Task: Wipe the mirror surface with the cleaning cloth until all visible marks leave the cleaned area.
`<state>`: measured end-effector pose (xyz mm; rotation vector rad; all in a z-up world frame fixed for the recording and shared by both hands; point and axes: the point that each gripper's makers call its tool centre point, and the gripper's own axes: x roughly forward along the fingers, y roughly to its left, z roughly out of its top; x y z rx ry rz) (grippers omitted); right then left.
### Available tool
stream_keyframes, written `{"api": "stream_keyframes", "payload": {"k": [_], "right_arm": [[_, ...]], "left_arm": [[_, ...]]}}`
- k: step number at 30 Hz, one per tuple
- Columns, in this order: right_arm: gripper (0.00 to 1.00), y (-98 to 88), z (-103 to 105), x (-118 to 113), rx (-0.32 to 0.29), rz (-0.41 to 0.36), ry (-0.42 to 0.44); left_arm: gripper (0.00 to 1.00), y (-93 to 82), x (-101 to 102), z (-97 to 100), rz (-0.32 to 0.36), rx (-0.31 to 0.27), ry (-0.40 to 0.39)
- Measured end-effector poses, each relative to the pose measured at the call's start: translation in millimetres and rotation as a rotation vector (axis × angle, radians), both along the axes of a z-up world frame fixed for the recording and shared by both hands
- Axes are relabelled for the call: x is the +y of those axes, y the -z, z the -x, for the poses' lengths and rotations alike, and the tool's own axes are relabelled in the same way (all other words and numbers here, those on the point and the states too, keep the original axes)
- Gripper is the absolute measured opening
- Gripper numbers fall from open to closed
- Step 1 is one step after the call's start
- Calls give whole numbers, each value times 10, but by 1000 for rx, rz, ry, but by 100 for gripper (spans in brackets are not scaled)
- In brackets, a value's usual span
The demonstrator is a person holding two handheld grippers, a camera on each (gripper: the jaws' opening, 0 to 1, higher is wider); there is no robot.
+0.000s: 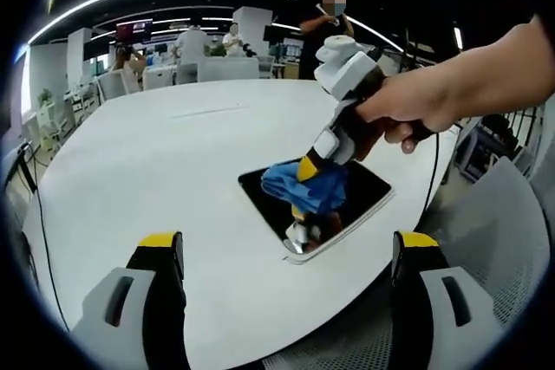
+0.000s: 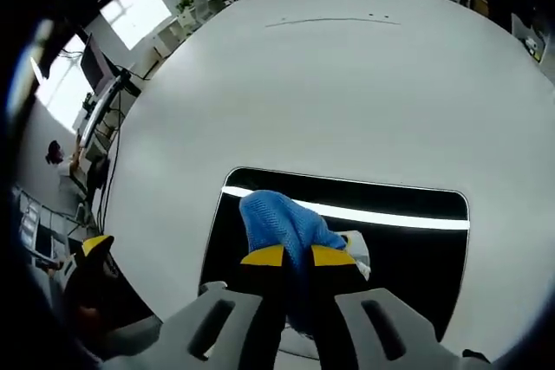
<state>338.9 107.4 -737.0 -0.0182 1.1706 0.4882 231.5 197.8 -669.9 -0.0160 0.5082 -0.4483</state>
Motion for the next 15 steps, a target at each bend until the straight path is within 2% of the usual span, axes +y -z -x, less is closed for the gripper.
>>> {"api": "stream_keyframes", "payload": {"k": [10,15], "right_arm": [[4,24,195,9,22,-8,-2],[4,54,304,-1,9,0,-18]], "left_arm": [[99,7,-6,28,7,6,5],[99,-28,-1,33,27,-10,-3]]}}
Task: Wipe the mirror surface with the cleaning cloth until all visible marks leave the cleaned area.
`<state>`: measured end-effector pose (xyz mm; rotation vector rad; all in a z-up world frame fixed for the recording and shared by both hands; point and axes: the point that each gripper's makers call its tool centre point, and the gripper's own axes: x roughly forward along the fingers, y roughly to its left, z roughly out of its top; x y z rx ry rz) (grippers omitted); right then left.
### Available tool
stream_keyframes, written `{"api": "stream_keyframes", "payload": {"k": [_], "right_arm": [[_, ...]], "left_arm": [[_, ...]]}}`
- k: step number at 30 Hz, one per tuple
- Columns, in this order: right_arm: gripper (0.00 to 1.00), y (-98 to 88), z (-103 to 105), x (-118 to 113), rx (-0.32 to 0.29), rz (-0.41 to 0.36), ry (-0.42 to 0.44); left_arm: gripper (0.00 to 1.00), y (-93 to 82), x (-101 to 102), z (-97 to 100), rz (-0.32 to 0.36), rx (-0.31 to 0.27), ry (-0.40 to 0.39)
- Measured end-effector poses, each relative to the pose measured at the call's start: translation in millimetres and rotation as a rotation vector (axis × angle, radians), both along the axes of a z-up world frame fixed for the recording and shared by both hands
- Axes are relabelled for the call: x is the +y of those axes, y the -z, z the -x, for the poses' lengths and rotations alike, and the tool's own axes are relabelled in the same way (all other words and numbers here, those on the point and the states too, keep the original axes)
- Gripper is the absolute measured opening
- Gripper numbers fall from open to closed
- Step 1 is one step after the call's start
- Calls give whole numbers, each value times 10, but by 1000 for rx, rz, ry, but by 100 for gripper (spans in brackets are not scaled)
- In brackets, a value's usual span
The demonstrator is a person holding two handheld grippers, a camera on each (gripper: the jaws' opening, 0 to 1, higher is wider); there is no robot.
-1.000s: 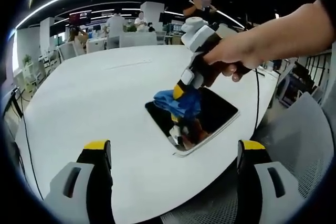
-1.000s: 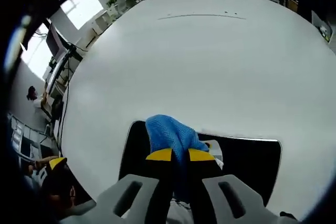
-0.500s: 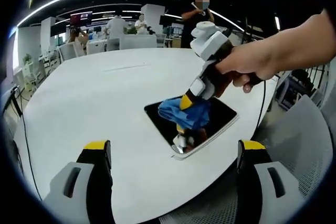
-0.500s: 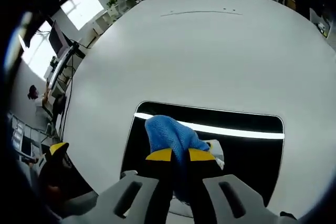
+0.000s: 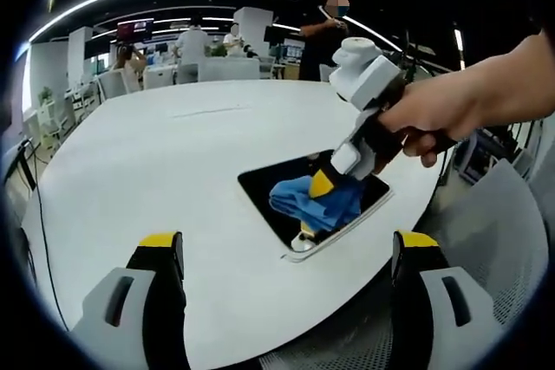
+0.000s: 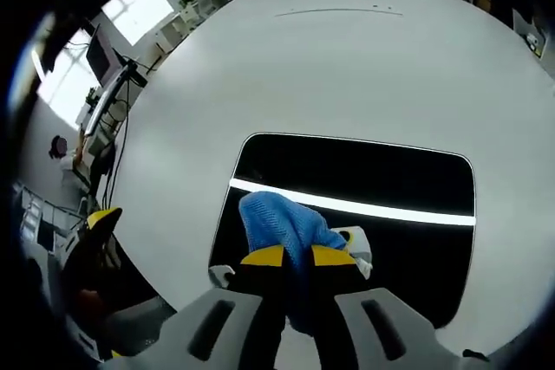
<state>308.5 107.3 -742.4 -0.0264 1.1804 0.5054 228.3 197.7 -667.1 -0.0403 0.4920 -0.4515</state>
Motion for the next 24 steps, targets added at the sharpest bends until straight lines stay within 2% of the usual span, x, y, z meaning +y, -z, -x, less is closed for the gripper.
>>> {"api": "stream_keyframes", "payload": {"k": [10,15,24], "right_arm": [[4,-22,164,-28,-4,1,7],[3,-56,284,-45,21,-12,25],[3,-72,402,-61,8,-8,7]], "left_arm": [[99,-4,23,-10,-7,-7,-7],[99,-28,36,-31,-8,-21,-15],[99,-29,36,-28,0,-22,-12]]}}
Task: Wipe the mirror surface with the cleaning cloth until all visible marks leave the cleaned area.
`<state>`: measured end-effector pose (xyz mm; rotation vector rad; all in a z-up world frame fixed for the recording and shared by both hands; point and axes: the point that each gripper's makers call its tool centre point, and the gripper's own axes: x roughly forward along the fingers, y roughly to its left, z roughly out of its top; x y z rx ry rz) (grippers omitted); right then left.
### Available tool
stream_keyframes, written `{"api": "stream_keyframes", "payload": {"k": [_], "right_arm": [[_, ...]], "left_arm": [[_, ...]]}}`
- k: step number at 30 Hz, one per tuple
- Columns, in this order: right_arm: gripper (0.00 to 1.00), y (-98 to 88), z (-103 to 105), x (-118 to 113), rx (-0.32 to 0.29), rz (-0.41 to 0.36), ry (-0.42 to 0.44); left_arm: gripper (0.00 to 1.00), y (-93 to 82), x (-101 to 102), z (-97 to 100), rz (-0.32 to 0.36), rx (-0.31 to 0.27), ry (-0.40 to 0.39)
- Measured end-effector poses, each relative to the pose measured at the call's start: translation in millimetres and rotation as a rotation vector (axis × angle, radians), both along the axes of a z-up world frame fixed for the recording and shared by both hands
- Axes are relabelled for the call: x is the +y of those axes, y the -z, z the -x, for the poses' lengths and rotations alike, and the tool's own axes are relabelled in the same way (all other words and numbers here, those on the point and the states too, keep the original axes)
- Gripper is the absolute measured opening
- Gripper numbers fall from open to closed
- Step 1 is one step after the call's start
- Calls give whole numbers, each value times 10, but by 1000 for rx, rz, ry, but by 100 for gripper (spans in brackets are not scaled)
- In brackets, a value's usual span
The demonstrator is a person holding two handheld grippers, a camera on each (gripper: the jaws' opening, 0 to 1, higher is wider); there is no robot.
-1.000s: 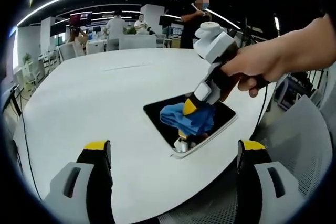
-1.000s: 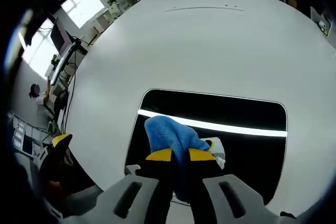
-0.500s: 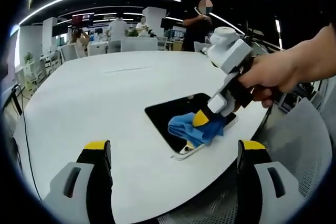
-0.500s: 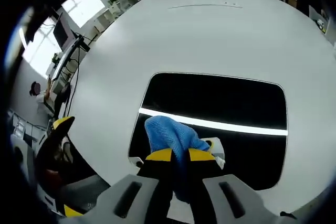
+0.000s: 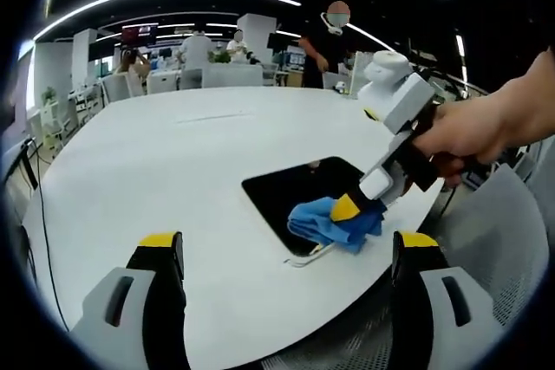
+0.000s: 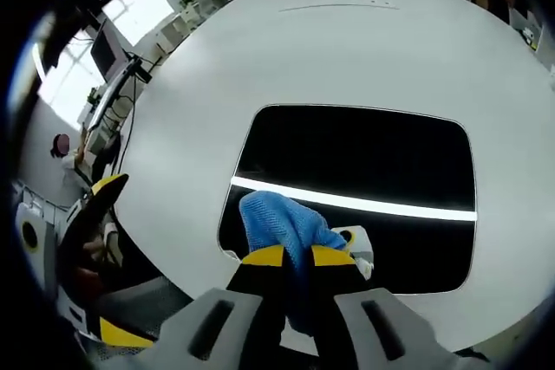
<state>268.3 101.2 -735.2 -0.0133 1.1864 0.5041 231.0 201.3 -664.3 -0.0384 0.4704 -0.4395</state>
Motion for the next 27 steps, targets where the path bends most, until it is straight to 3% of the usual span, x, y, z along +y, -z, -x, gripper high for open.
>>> {"api": "stream_keyframes", "payload": {"k": [5,27], "right_arm": [[3,5,65,-8,25,2,-14],[3,-15,157,-29,22,-4,-58]], "left_arm": [[99,9,-4,3,2,8,3],[99,28,-32,-1,-12,13,24]]}}
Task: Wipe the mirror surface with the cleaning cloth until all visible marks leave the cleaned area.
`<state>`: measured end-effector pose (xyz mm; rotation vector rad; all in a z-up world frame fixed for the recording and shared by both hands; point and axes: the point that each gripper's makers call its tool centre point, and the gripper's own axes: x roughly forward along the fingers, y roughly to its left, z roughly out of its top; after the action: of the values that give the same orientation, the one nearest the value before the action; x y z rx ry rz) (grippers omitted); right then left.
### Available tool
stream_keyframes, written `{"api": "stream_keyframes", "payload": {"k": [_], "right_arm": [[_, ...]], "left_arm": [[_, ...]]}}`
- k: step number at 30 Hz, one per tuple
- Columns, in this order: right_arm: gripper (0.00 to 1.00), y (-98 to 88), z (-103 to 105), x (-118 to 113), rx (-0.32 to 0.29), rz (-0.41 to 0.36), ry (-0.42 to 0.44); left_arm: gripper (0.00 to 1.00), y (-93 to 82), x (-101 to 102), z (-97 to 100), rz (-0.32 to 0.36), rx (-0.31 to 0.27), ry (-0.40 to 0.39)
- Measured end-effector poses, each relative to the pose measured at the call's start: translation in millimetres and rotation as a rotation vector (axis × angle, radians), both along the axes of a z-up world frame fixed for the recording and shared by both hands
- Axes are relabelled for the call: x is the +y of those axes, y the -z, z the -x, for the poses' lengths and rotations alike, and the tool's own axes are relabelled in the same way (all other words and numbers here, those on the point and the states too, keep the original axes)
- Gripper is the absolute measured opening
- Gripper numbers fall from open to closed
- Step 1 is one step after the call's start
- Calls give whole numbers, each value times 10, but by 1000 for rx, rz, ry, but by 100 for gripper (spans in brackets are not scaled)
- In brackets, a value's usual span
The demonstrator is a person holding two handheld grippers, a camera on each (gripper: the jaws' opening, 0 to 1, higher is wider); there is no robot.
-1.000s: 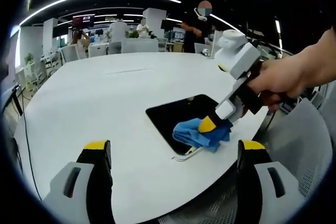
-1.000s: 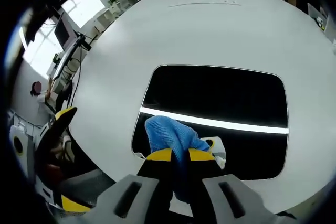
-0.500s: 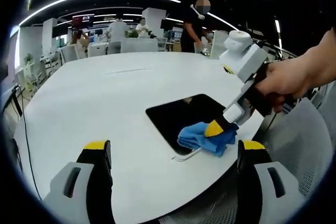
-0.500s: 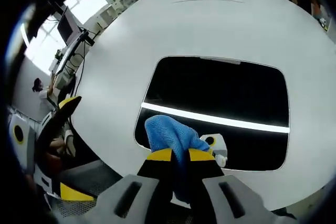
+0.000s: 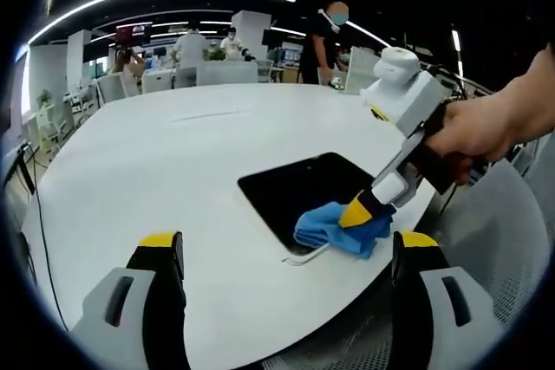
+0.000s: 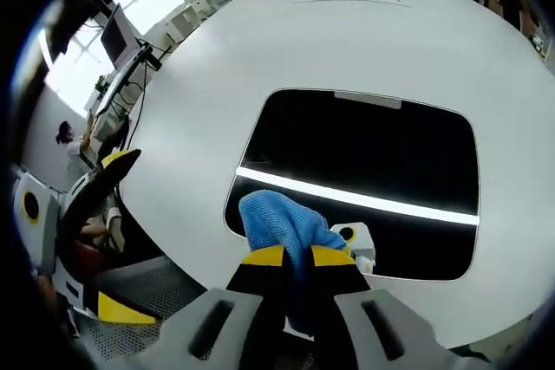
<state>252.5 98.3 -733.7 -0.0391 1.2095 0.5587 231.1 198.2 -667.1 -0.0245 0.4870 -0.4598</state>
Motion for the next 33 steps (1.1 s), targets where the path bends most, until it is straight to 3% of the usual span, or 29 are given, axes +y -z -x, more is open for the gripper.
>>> {"api": "stream_keyframes", "payload": {"k": [33], "right_arm": [[4,17,-117,-362,9,4,58]], "left_arm": [[98,-4,13,14,4,1,-9]]}}
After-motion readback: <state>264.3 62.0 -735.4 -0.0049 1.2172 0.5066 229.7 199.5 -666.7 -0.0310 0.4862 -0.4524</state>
